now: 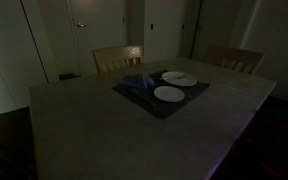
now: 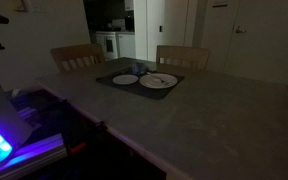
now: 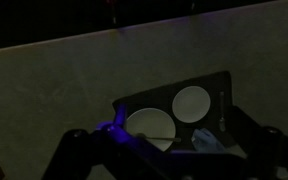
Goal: Move the fork from the plate to the table mat
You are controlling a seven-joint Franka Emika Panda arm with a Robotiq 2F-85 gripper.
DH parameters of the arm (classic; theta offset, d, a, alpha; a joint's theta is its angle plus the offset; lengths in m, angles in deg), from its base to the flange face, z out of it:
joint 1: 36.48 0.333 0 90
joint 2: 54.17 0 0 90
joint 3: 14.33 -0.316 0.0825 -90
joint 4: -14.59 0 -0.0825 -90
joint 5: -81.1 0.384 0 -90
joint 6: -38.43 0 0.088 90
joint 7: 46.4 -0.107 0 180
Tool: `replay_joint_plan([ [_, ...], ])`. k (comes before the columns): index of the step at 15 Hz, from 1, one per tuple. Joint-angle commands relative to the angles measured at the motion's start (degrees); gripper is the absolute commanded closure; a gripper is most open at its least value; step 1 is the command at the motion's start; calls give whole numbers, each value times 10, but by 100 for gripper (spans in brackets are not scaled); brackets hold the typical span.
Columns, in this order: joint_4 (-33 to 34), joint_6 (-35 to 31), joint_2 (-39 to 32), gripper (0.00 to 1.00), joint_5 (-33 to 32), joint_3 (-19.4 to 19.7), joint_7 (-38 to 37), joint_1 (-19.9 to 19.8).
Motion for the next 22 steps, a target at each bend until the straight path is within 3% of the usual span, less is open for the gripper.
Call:
replay_joint_plan([
  [1, 2, 2, -2, 0, 3, -5, 4, -7],
  [11, 5, -1, -10, 0, -3, -1, 29, 1],
  [22, 26, -36, -107, 0, -1, 3, 92, 16],
])
